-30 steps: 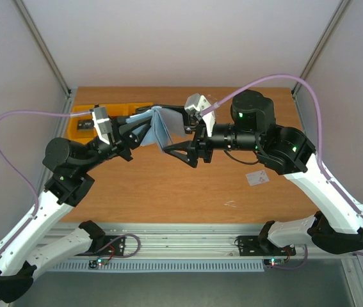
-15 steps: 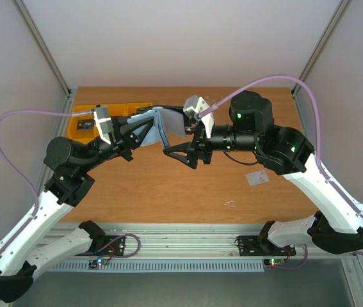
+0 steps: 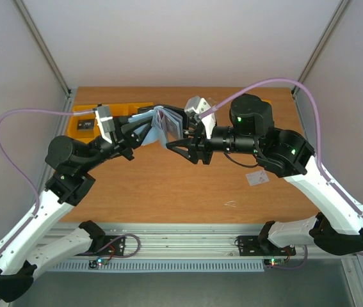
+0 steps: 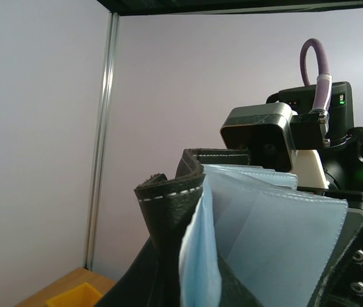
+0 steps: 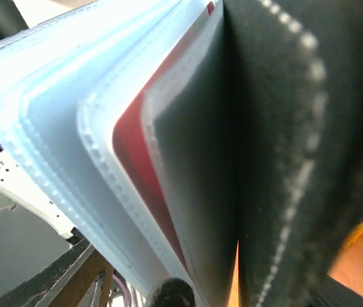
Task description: Take the credit cards out of the card holder
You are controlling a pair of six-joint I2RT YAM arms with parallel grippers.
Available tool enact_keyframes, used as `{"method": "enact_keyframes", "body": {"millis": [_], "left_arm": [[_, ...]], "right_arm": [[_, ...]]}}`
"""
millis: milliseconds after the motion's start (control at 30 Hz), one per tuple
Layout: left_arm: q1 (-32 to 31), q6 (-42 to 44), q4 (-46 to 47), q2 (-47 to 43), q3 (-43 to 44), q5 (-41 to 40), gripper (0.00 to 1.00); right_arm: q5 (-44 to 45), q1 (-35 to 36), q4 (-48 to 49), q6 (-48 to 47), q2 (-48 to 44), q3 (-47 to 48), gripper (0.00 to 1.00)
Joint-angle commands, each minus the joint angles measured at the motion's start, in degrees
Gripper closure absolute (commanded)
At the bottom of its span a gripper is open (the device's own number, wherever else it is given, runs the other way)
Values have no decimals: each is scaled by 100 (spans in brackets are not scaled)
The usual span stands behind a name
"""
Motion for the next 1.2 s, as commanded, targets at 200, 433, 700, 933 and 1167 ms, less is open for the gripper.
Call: {"method": "enact_keyframes", "body": {"millis": [200, 433, 700, 933, 1167], "left_arm": [[-187, 97, 205, 4, -136, 278, 100], [-184, 132, 179, -26, -185, 180, 100], [-204, 310, 193, -62, -286, 167, 100], [-200, 417, 201, -79, -318, 124, 100], [-203, 322, 224, -92, -318, 114, 100]], "right_arm": [[335, 16, 206, 186, 196, 260, 26], [644, 16, 250, 433, 254, 321, 19], [1531, 17, 174, 835, 193, 416, 14], [1606, 21, -96, 1054, 256, 740, 18], [1604, 16, -167, 1052, 227, 799, 31]]}}
